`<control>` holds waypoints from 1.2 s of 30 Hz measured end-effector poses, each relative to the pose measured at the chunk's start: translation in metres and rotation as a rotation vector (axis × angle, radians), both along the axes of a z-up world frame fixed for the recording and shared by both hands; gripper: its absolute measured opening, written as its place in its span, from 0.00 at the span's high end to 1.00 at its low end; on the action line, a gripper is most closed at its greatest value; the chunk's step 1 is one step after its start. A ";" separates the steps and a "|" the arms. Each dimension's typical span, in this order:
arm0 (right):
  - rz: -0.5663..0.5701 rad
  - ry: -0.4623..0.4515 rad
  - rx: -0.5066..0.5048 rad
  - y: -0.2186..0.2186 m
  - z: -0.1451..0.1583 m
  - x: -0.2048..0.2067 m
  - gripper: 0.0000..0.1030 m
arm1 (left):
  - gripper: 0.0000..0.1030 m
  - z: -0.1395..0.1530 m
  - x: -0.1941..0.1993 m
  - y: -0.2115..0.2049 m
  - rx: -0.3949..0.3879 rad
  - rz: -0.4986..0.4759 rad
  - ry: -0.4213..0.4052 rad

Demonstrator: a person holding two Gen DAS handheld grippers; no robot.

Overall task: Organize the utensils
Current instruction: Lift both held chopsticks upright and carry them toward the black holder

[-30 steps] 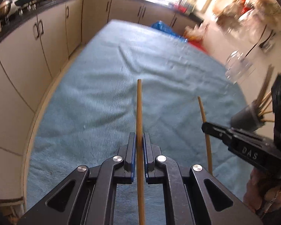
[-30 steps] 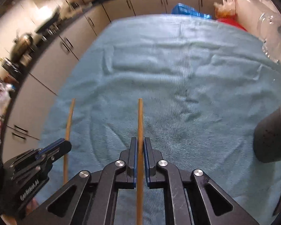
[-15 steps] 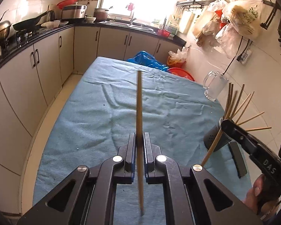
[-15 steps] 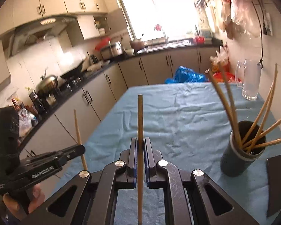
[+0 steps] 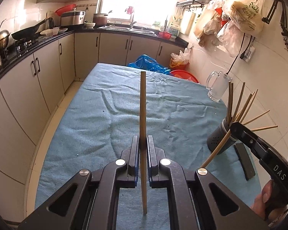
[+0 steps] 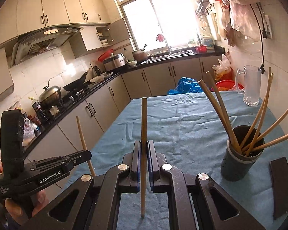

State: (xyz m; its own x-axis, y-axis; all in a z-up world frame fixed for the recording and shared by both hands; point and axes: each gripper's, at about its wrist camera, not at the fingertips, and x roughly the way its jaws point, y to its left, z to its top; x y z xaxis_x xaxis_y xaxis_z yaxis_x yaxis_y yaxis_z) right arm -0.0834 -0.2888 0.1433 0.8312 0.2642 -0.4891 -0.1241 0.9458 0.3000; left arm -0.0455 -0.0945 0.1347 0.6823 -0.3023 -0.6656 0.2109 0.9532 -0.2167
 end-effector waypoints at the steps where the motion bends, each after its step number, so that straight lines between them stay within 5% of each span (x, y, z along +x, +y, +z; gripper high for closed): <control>1: -0.001 -0.001 0.001 0.000 0.000 -0.001 0.93 | 0.93 0.000 0.000 0.000 0.002 -0.001 -0.001; 36: -0.078 -0.050 0.054 -0.041 0.012 -0.030 0.93 | 0.93 0.015 -0.016 -0.023 0.037 -0.040 -0.042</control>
